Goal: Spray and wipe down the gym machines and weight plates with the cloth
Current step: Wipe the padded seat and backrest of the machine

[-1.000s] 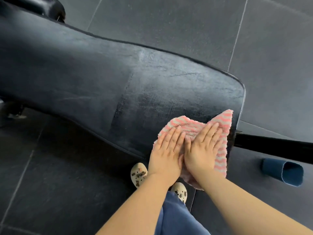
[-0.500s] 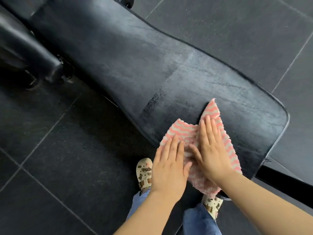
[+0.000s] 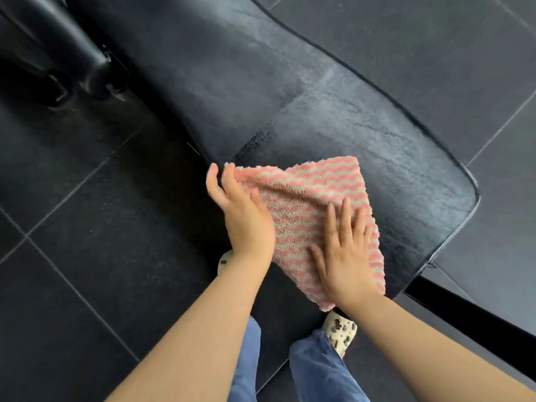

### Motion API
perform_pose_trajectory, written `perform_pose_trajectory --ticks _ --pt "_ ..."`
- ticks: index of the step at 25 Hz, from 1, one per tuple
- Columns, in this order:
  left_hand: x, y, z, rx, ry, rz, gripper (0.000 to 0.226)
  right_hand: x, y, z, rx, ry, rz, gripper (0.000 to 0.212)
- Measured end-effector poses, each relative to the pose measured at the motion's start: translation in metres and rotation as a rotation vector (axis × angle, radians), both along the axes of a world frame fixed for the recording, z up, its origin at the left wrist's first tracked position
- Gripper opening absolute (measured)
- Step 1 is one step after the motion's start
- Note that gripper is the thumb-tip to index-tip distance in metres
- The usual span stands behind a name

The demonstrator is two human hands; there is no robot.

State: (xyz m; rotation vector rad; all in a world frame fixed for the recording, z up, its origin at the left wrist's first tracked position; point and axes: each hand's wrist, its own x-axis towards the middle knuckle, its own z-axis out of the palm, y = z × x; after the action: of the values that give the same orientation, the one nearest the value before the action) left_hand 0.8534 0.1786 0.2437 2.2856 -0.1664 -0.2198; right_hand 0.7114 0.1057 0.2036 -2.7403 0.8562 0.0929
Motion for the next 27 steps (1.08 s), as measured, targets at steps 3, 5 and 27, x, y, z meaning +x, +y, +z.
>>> perform_pose_trajectory --ticks 3,5,27 --pt "-0.042 -0.006 -0.026 0.395 -0.245 -0.582 0.052 0.004 0.001 -0.006 -0.076 0.028 0.044 0.061" --pt "-0.046 -0.003 -0.044 0.569 -0.232 -0.723 0.057 0.007 -0.005 -0.009 -0.091 0.049 0.048 0.059" --pt "-0.119 -0.014 -0.014 -0.827 1.378 0.891 0.087 -0.010 -0.035 0.005 -0.095 0.269 0.676 0.063"
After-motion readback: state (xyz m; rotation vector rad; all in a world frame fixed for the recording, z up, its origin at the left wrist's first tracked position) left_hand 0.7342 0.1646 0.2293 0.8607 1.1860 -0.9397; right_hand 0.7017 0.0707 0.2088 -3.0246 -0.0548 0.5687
